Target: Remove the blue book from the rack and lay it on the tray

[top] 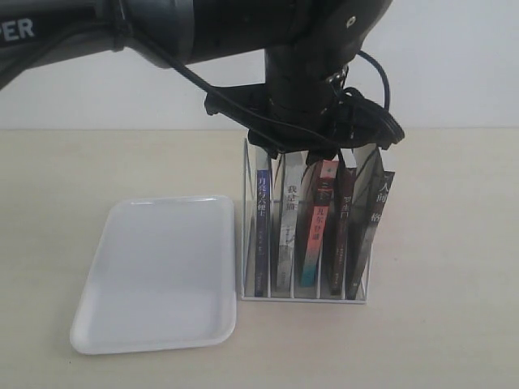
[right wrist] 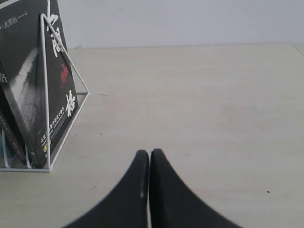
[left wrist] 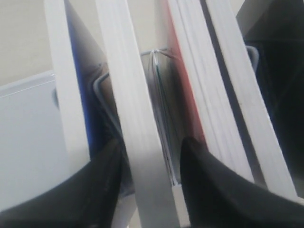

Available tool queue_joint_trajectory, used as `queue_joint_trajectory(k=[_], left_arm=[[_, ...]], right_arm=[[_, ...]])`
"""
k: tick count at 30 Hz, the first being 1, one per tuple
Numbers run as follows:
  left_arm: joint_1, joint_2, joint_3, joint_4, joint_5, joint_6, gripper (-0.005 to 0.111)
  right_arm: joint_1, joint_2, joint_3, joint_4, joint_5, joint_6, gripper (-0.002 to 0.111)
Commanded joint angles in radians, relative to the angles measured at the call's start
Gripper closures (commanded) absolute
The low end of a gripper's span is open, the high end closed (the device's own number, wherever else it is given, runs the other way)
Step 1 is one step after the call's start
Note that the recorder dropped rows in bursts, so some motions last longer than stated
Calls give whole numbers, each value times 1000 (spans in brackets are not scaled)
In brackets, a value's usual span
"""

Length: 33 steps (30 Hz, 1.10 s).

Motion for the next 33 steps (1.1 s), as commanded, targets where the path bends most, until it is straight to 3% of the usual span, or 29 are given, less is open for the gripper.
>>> queue_joint_trajectory(k=[1, 9, 17, 33], left_arm=[[2, 3, 3, -4, -4, -2, 68], [2, 5, 37, 27, -5, -10, 73], [2, 3, 33, 38, -4, -10, 93], [2, -119, 33, 17, 0, -10, 93]], right_arm=[[-7, -5, -1, 1, -5, 0, 108], [-7, -5, -1, 1, -5, 0, 108], [-7, -5, -1, -1, -5, 0, 108], [-7, -5, -1, -1, -5, 0, 108]])
